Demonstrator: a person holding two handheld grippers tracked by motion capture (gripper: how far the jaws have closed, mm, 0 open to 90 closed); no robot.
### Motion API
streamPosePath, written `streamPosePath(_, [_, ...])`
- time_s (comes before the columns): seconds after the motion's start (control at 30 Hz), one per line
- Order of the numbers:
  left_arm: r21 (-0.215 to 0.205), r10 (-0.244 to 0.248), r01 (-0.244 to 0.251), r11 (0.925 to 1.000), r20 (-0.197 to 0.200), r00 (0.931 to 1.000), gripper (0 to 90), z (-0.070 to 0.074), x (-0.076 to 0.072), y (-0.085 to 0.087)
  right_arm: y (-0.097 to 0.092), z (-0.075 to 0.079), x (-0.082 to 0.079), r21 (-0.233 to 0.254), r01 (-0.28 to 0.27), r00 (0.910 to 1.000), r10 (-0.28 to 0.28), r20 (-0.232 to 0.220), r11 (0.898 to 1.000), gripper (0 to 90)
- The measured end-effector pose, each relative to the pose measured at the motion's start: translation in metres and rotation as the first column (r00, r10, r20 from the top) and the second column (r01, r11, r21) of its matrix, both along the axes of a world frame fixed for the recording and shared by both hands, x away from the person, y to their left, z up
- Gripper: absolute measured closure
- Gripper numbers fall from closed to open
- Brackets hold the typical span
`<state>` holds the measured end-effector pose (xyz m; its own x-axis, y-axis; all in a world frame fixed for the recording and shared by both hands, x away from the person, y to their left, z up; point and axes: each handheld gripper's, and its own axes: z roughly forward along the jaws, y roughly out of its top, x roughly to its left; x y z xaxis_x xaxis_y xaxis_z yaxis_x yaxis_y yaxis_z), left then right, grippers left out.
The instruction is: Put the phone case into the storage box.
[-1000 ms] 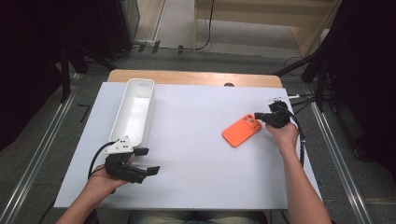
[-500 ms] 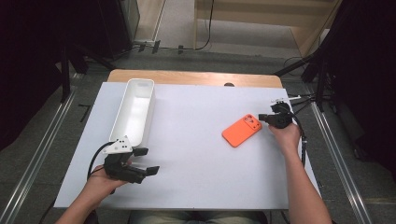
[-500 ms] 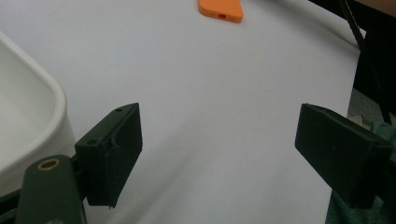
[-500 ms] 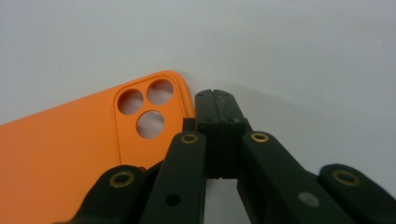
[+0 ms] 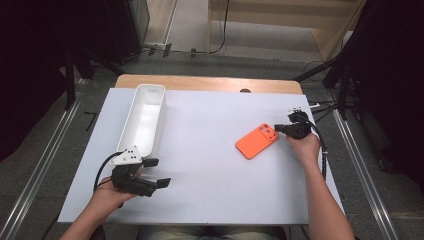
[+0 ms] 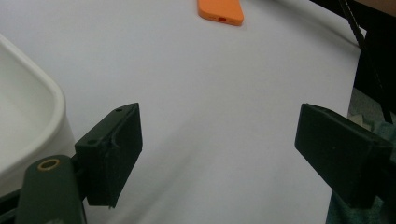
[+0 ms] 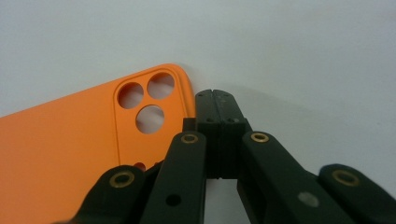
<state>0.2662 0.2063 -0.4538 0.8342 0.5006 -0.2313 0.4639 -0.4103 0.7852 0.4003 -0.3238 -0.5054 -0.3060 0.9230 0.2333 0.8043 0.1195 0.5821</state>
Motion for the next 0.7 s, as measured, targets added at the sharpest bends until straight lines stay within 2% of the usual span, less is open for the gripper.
streamPosePath(0.13, [0.0, 0.002, -0.002, 1.0, -0.002, 1.0, 14.7, 0.001, 0.0, 0.0, 0.004, 0.0, -0.002, 0.02, -0.014, 0.9998, 0.014, -0.014, 1.0, 88.4])
streamPosePath(0.3, [0.003, 0.001, -0.001, 1.0, 0.001, 1.0, 14.8, 0.001, 0.0, 0.0, 0.013, 0.001, -0.004, 0.003, -0.035, 0.9992, 0.035, -0.018, 0.999, 88.4])
streamPosePath(0.7, [0.007, -0.001, 0.001, 1.0, 0.006, 1.0, 14.8, 0.001, 0.0, 0.0, 0.039, 0.001, -0.01, 0.03, -0.094, 0.9954, 0.094, -0.019, 0.995, 88.4])
